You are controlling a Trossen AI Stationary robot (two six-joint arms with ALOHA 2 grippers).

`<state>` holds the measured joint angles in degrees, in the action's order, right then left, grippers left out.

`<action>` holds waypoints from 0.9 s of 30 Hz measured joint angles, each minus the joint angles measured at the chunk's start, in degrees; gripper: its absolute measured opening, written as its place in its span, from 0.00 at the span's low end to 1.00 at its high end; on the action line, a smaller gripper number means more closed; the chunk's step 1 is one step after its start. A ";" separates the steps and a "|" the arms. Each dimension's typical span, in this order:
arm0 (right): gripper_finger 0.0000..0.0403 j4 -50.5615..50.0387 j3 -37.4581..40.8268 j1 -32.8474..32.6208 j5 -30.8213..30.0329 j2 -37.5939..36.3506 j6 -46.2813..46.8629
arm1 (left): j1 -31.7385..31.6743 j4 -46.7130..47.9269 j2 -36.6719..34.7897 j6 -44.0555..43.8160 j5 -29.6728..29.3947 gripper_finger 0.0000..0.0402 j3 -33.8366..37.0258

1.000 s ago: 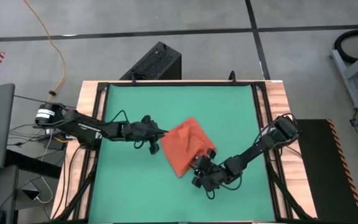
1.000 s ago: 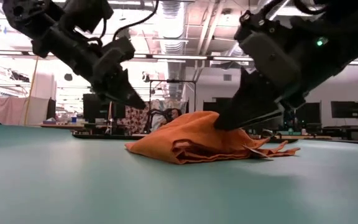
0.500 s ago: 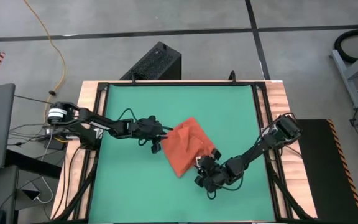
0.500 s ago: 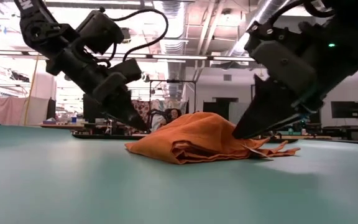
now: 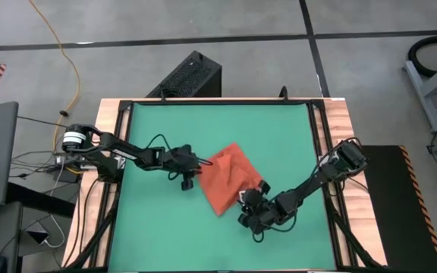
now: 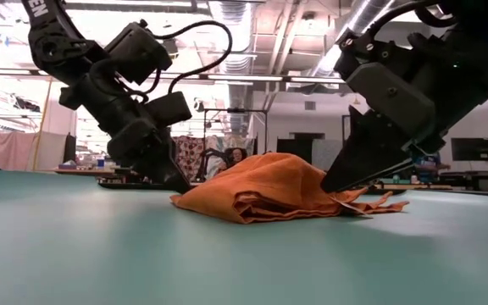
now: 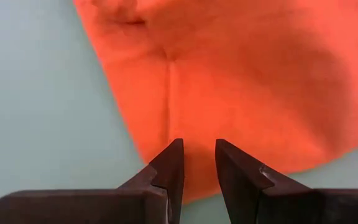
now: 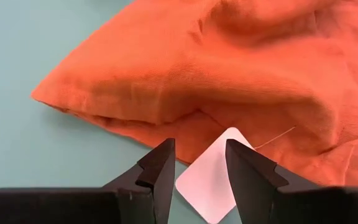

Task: Roll napkin
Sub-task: Fold the orange table napkin

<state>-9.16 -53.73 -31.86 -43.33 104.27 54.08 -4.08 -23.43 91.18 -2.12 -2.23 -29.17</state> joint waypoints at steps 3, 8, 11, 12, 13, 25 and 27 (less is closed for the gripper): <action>0.41 0.05 0.00 0.02 0.00 0.00 0.00 | -0.04 2.16 0.00 -0.02 -0.69 0.20 0.00; 0.41 0.24 0.00 -0.09 0.19 0.00 0.00 | -0.04 3.16 -0.04 -0.21 -2.91 0.20 -0.02; 0.41 0.34 0.00 -0.09 0.76 0.00 -0.02 | -0.05 3.33 -0.04 -0.65 -1.91 0.20 -0.02; 0.41 0.34 0.00 -0.09 0.97 0.00 -0.02 | -0.07 3.41 -0.06 -1.15 -1.60 0.18 -0.03; 0.41 0.34 0.00 -0.05 1.18 0.00 -0.02 | -0.07 3.57 -0.07 -1.56 -1.50 0.16 -0.04; 0.41 4.13 0.02 -1.05 1.37 0.00 -3.81 | -0.04 3.89 -2.50 -8.21 0.21 0.00 -0.33; 0.41 7.52 0.02 -2.04 1.37 0.00 -8.37 | -0.04 3.25 -4.08 -9.93 0.50 0.00 -0.39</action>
<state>-1.64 -53.71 -33.90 -41.96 104.27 45.71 -4.12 -20.19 87.10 -12.05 -1.74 -29.56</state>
